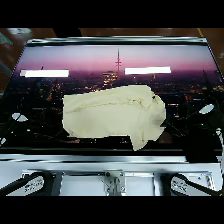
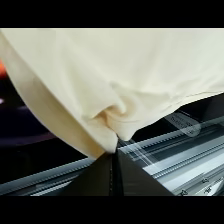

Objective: Fold the shirts.

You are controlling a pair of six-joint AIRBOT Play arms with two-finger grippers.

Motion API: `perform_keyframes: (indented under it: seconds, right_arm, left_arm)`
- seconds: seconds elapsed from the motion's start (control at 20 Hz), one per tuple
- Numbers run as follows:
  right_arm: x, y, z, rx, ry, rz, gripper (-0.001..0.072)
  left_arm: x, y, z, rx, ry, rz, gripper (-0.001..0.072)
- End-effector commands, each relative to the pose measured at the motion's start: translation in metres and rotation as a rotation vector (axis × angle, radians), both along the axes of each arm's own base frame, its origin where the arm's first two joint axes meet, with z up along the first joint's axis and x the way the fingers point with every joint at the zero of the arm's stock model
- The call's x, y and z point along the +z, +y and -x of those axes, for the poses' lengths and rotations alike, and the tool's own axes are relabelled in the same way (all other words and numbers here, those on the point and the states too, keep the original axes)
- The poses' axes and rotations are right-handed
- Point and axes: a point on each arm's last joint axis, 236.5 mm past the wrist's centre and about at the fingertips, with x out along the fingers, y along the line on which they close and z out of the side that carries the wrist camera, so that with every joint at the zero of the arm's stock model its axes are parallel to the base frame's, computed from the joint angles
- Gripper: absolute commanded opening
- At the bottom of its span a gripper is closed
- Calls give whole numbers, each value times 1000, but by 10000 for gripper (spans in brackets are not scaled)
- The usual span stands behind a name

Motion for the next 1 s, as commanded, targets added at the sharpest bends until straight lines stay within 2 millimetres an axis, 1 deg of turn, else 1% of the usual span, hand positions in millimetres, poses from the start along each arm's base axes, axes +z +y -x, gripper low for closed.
perform_keyframes:
  seconds: [0.0,0.2,0.25,0.3,0.35,0.4,0.45,0.5,0.55,0.6,0.65,0.7,0.75,0.8,0.85,0.9,0.95]
  right_arm:
    - [-18,6,-10,-46,2,-28,613]
    - [-36,26,-24,-59,-10,-49,611]
    - [-38,29,-28,-51,-20,-43,508]
    - [-39,32,-30,-33,-35,-32,254]
    - [-38,34,-31,-30,-39,-35,111]
    - [-37,35,-31,-27,-39,-36,91]
    - [-24,40,-34,6,-82,-56,62]
    - [-10,43,-39,33,-135,-63,62]
    - [12,45,-47,75,-221,-61,61]
    - [40,47,-57,132,-321,-53,62]
    - [78,48,-70,188,-447,-32,61]
    - [122,48,-84,218,-579,0,61]
    - [173,46,-98,224,-724,43,61]
    - [238,42,-110,212,-894,102,61]
    - [308,37,-115,191,-1074,173,61]
    - [374,33,-111,155,-1232,227,61]
    - [443,30,-99,97,-1386,263,61]
  left_arm:
    - [9,0,-3,2,-30,-5,35]
    - [16,2,-12,6,-58,-11,35]
    - [20,3,-17,5,-74,-14,35]
    - [25,5,-24,5,-96,-19,35]
    - [33,7,-34,5,-125,-25,35]
    - [35,8,-36,5,-133,-27,35]
    - [51,16,-55,-1,-192,-63,34]
    - [61,24,-66,2,-222,-98,33]
    - [76,32,-78,5,-262,-135,33]
    - [98,39,-93,9,-322,-167,33]
    - [130,43,-109,11,-407,-191,33]
    - [169,47,-125,26,-509,-214,33]
    - [213,50,-138,48,-614,-232,33]
    - [263,53,-148,80,-732,-249,33]
    - [322,55,-152,118,-868,-266,33]
    - [380,56,-149,162,-1000,-280,34]
    - [443,57,-138,211,-1152,-290,34]
